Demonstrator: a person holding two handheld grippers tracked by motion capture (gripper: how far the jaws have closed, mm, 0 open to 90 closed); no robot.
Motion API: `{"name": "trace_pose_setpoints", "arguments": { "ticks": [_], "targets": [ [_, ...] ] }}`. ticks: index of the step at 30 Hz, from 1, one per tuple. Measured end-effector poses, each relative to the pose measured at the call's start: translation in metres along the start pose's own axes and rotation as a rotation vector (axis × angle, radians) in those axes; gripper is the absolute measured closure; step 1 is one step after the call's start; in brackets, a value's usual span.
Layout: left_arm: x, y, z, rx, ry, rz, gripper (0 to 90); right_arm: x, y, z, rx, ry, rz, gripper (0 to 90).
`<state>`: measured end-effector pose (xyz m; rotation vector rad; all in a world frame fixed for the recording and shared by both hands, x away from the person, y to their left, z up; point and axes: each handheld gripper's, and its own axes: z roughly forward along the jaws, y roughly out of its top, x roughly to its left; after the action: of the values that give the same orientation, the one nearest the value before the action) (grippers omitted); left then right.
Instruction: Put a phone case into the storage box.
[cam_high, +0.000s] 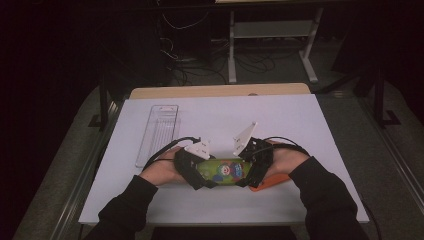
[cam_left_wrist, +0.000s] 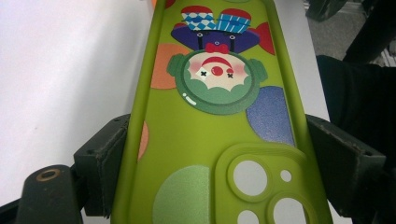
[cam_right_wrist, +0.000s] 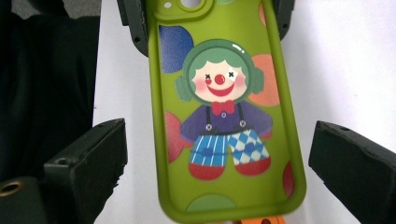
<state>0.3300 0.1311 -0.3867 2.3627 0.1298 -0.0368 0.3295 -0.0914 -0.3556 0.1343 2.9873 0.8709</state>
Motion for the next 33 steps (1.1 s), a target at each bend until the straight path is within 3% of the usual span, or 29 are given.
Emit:
{"name": "trace_pose_setpoints", "arguments": {
  "ticks": [3,9,15,19,24,26,29,33],
  "targets": [
    [0.001,-0.001,-0.002,-0.001,0.018,-0.013,15.6,-0.002,-0.003,-0.006,-0.025,-0.015,0.004,3.0],
    [0.006,-0.005,-0.011,-0.015,0.067,-0.058,15.6,-0.006,-0.013,-0.021,-0.094,-0.041,0.071,3.5],
    [0.009,-0.009,-0.018,-0.050,0.112,-0.134,15.6,-0.010,-0.025,-0.031,-0.148,-0.085,0.139,3.4],
    [0.011,-0.011,-0.020,-0.040,0.160,-0.167,15.6,-0.010,-0.035,-0.029,-0.143,-0.108,0.186,1.8],
    [0.014,-0.011,-0.021,-0.040,0.232,-0.222,15.6,-0.009,-0.046,-0.029,-0.164,-0.139,0.289,1.2],
    [0.015,-0.011,-0.022,-0.036,0.243,-0.234,15.6,-0.008,-0.050,-0.028,-0.179,-0.151,0.336,1.2],
    [0.014,-0.011,-0.021,-0.058,0.267,-0.271,15.6,-0.005,-0.054,-0.023,-0.196,-0.176,0.364,1.2],
    [0.015,-0.011,-0.023,-0.058,0.284,-0.281,15.6,-0.002,-0.060,-0.016,-0.235,-0.202,0.419,1.2]
  ]
}}
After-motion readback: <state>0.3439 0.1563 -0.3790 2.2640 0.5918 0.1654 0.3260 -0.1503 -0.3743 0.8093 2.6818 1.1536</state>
